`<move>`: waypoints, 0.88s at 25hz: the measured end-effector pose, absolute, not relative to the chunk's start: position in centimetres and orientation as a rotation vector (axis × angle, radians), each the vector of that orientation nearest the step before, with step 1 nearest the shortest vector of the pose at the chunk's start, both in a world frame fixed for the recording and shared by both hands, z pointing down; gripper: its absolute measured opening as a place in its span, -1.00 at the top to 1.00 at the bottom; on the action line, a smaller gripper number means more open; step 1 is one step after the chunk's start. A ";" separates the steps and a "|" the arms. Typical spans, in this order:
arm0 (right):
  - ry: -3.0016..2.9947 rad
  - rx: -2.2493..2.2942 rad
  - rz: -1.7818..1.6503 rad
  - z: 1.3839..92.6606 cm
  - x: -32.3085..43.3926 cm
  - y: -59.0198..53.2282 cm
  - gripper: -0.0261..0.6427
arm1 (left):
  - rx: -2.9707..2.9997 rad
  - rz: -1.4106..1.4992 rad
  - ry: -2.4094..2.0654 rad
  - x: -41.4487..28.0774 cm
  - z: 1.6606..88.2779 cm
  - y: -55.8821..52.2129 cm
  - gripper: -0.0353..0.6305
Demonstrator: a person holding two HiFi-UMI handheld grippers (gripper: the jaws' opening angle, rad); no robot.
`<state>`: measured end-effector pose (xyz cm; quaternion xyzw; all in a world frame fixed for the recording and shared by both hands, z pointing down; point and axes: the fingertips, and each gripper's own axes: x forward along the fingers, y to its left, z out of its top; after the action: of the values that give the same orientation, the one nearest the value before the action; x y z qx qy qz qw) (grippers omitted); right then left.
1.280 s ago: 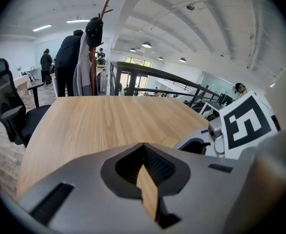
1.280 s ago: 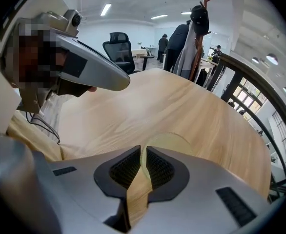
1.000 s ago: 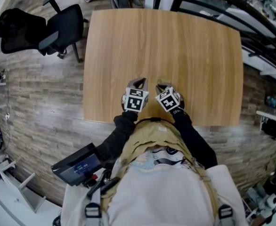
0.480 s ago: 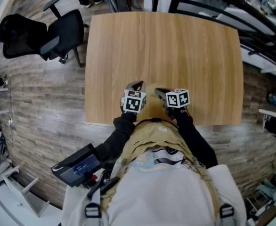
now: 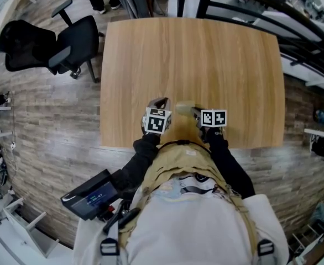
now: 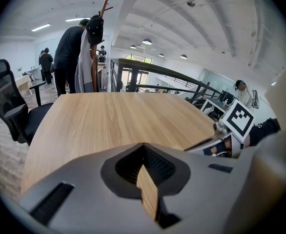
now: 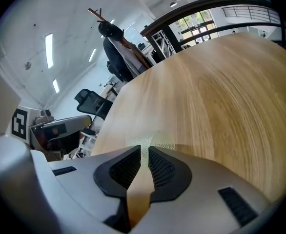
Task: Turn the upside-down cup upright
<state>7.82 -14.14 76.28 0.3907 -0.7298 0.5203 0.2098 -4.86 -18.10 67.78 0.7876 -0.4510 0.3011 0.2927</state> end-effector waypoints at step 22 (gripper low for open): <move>-2.038 1.218 1.416 74.9 8.9 -14.9 0.40 | 2.119 0.773 -1.236 -5.5 66.8 -17.8 0.89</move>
<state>8.88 -14.90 74.90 0.4329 -0.7241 0.5032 0.1872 -5.48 -17.78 66.80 0.7906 -0.4611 0.2886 0.2811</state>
